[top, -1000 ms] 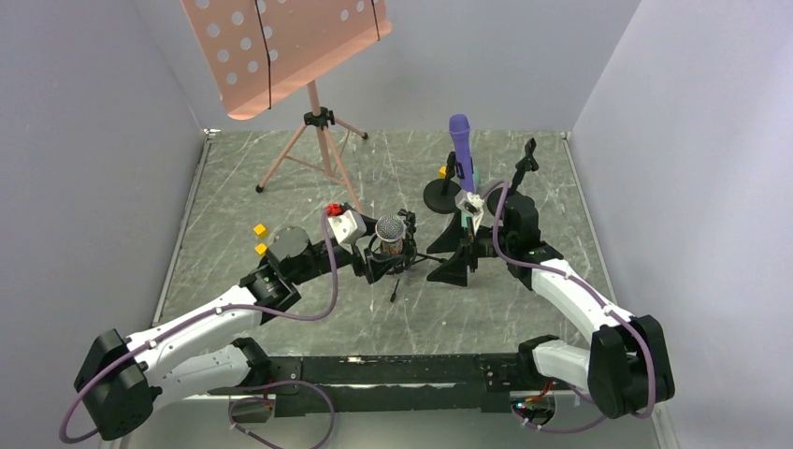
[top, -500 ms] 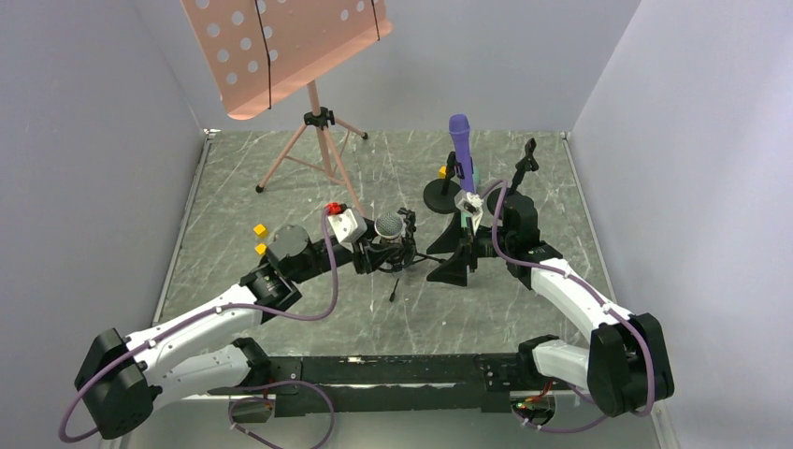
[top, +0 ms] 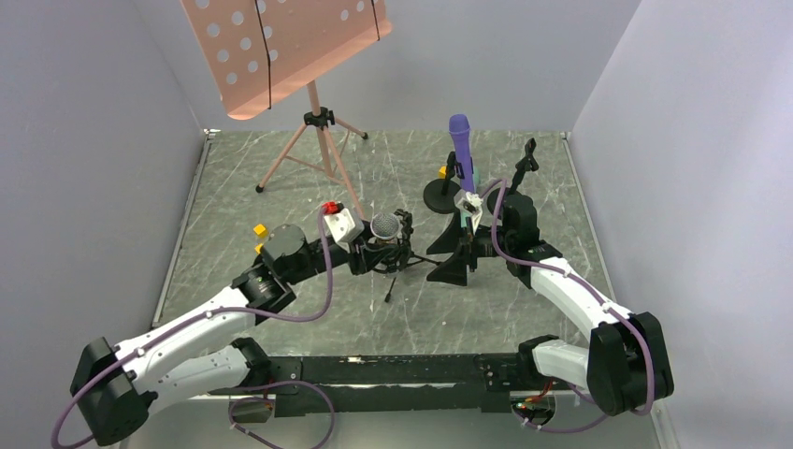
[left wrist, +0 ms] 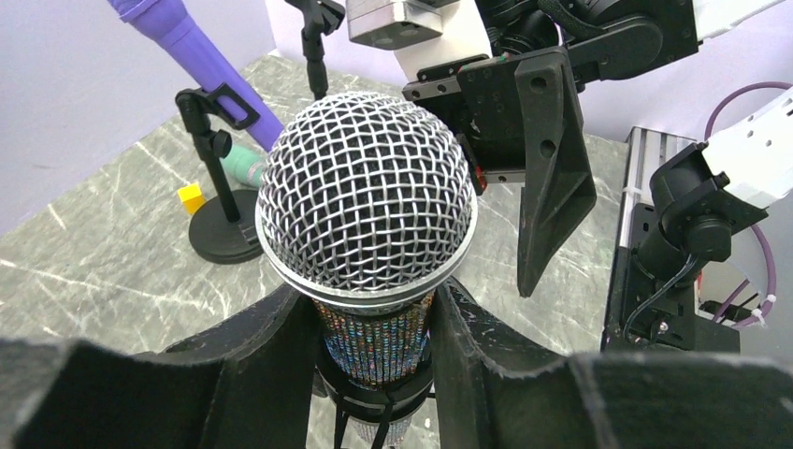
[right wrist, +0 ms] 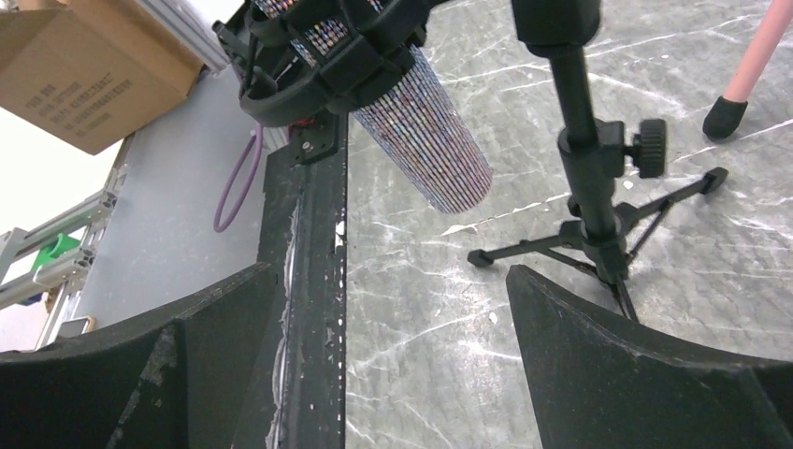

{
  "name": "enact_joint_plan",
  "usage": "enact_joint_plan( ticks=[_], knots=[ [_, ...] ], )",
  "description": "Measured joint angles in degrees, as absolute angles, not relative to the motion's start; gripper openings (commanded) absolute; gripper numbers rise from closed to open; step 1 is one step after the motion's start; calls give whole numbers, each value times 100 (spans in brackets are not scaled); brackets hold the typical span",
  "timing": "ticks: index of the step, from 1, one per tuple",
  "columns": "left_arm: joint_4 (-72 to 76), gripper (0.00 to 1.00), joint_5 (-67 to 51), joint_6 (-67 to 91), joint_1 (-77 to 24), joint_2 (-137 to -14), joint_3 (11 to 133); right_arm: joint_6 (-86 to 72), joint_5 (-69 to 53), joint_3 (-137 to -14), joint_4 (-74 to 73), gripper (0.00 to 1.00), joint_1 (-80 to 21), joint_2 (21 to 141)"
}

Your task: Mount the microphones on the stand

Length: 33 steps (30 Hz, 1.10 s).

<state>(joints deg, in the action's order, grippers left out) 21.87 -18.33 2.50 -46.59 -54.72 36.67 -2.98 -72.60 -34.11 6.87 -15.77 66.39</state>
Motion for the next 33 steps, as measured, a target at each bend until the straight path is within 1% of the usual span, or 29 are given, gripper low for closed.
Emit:
enact_joint_plan(
  ticks=[10, 17, 25, 33],
  knots=[
    [749, 0, -1116, -244, -4499, -4200, 3802, -294, -7301, -3457, 648, 100, -1577, 6641],
    [130, 0, -558, -714, -3809, -3701, 3817, -290, -7354, -3457, 648, 100, -1577, 6643],
    [318, 0, -338, -1087, -2974, -3454, 3483, -276, -7360, -3459, 644, 100, -1577, 6700],
    [1048, 0, -904, -978, -1839, -4038, 3413, -248, -7363, -3465, 604, 100, -1577, 6718]
  ],
)
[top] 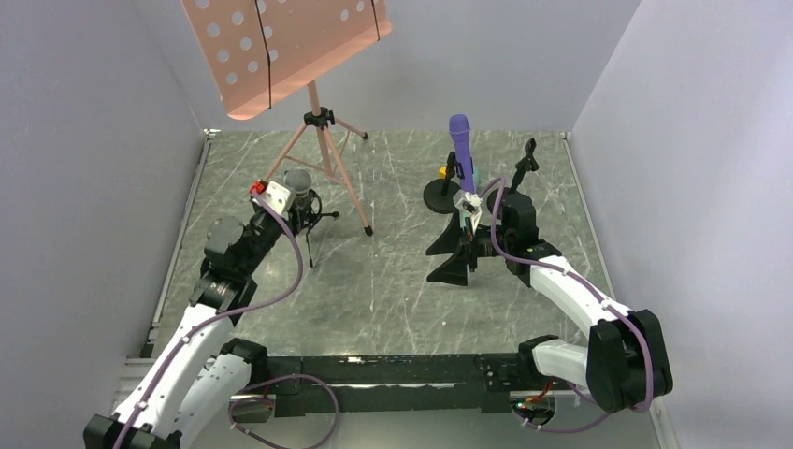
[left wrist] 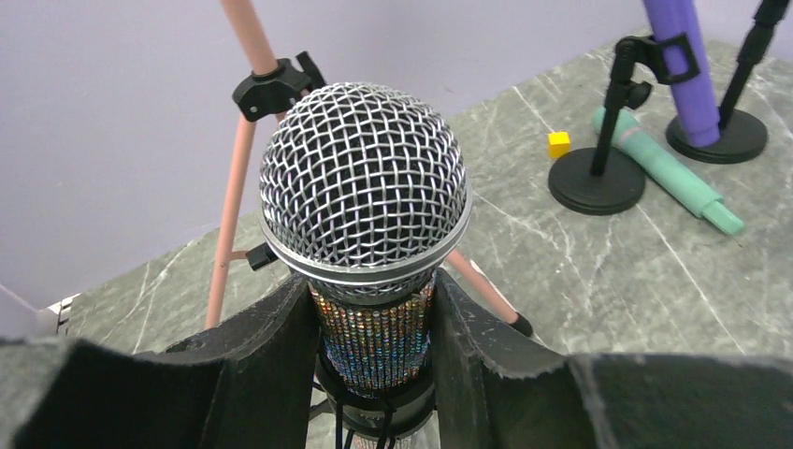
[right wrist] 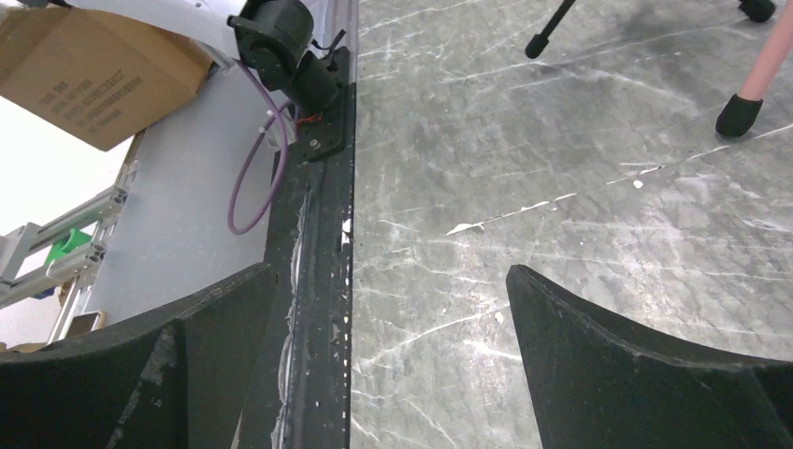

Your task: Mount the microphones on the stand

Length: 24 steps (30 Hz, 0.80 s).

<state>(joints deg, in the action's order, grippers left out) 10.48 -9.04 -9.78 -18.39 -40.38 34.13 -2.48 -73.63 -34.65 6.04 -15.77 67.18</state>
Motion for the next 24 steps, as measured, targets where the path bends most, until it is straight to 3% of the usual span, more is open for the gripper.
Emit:
enact_joint_plan(
  ticks=[8, 12, 20, 24],
  knots=[
    [1870, 0, -1590, -615, -1037, -4768, 3420, -226, -7393, -3479, 593, 100, -1577, 6731],
    [2069, 6, -1752, -475, -895, -4950, 3420, -217, -7404, -3481, 578, 100, -1577, 6768],
    [2163, 50, -1839, -279, -880, -4971, 3374, -207, -7411, -3509, 558, 100, -1577, 6785],
    [2143, 61, -1883, -202, -869, -4849, 3310, -207, -7424, -3511, 558, 100, -1577, 6788]
  ],
)
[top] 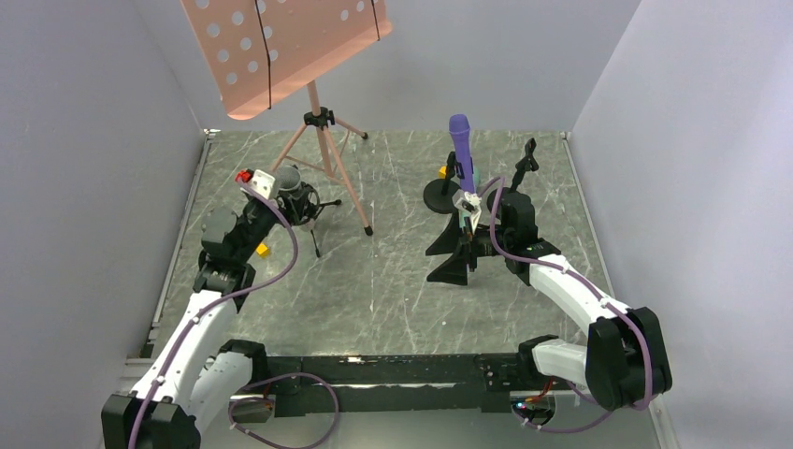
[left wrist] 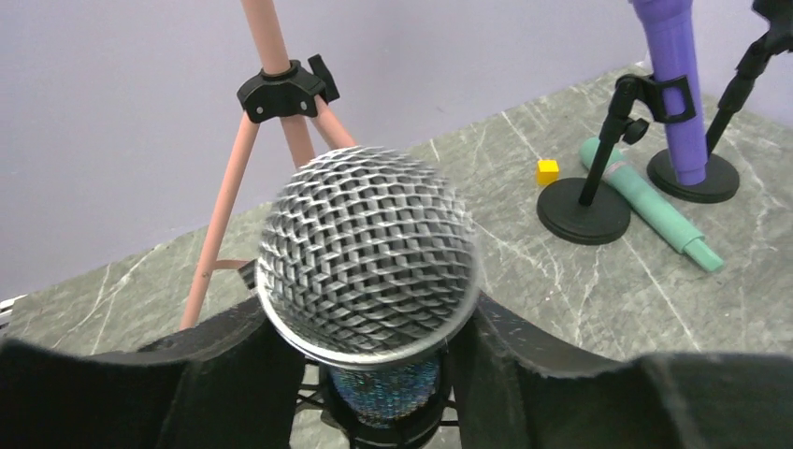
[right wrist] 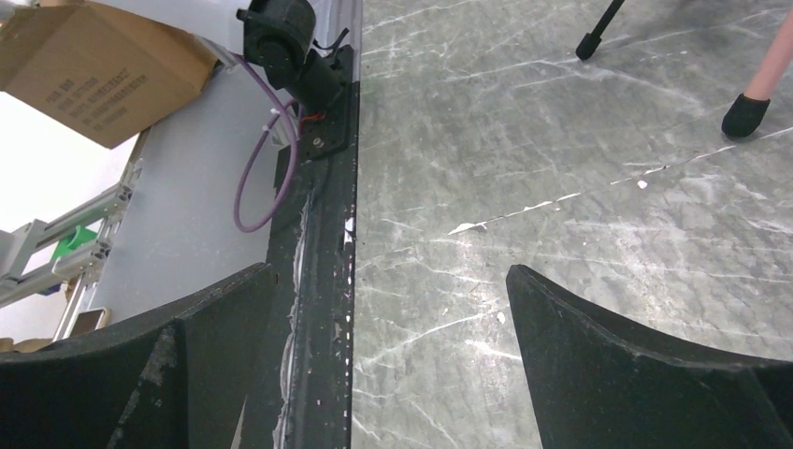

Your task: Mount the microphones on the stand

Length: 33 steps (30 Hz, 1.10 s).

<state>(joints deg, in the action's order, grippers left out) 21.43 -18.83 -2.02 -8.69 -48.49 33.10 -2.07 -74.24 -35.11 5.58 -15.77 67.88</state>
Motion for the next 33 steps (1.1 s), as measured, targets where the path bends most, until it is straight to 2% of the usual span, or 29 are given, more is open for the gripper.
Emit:
enact_joint_plan(
  ticks=[4, 10, 18, 26, 33],
  knots=[
    [2141, 73, -1925, -148, -869, -4740, 3310, -204, -7426, -3511, 558, 100, -1577, 6788],
    [1914, 98, -1890, 14, -871, -4517, 3310, -198, -7432, -3546, 534, 100, -1577, 6788],
    [884, 99, -1505, 276, -871, -3774, 3472, 10, -7459, -3597, 314, 100, -1577, 6788],
    [-801, 99, -1605, 744, -871, -3068, 4182, 1481, -7109, -4141, -1203, 100, -1507, 6622],
    [-1815, 99, -2305, 1413, -869, -2447, 4233, 2320, -7037, -4641, -2482, 100, -373, 6001]
  ],
)
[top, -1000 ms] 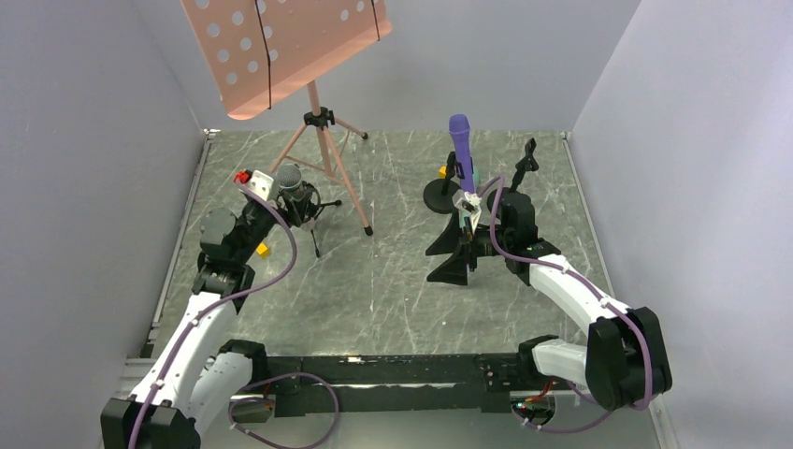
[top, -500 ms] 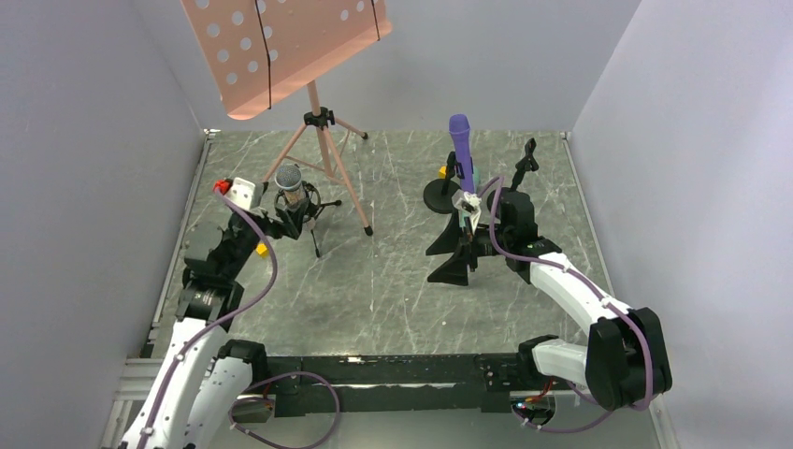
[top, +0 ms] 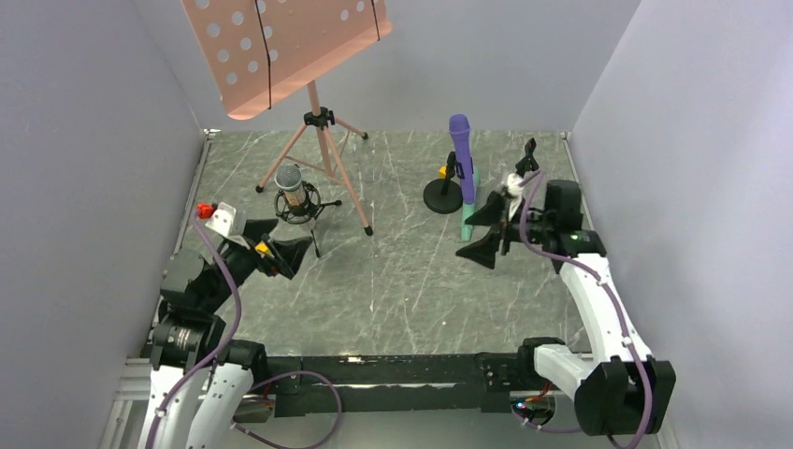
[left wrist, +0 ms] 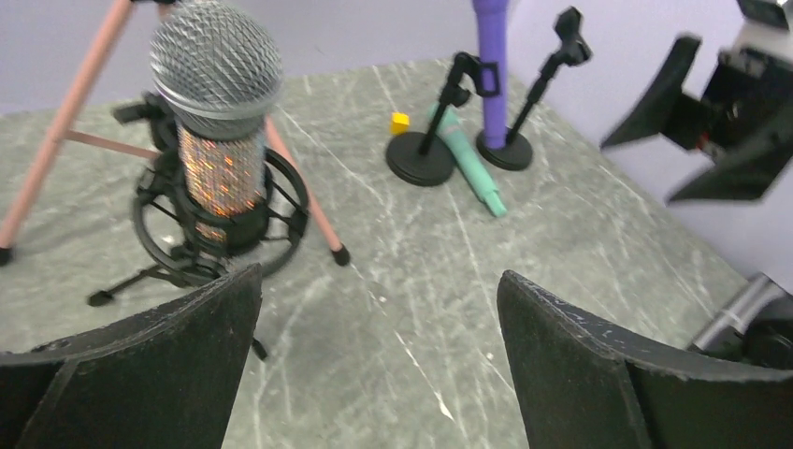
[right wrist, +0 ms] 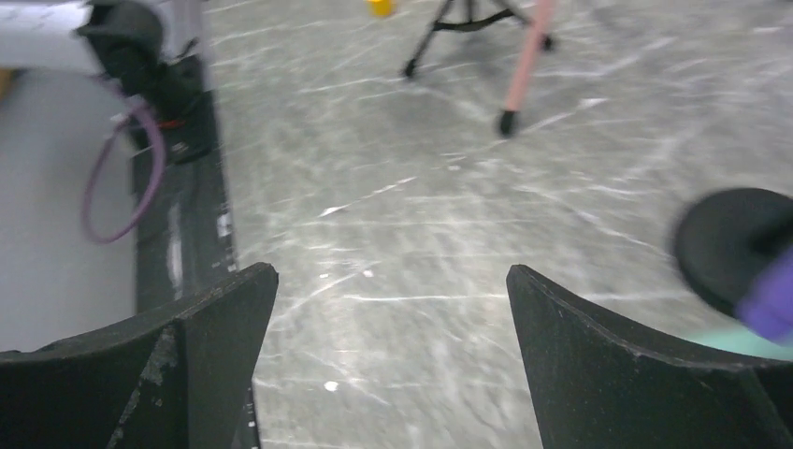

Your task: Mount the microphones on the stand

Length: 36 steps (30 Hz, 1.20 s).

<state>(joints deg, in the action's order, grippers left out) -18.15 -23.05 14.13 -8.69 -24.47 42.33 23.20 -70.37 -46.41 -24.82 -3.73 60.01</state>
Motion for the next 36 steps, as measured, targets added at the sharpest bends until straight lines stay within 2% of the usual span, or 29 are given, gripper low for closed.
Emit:
enact_joint_plan(
  ticks=[6, 14, 23, 29, 32, 36],
  knots=[
    [-1984, 99, -2891, 1828, -871, -1929, 3822, 1885, -6438, -5596, -2801, 100, 722, 5719],
    [-2215, 99, -3369, 1721, -871, -1929, 3638, 534, -5240, -6049, -2062, 100, 1890, 6112],
    [-2206, 99, -3671, 1507, -871, -2025, 3275, -119, -3448, -6191, -1472, 100, 1890, 7124],
    [-2204, 99, -3793, 1376, -869, -2088, 3212, -510, -2241, -6873, -1302, 99, 1446, 7964],
    [-2191, 99, -3883, 1317, -862, -2091, 3212, -604, -1315, -7511, -1275, 96, 878, 8490],
    [-2178, 99, -3968, 1313, -847, -2102, 3212, -711, -480, -7693, -1212, 89, 403, 8774]
  ],
)
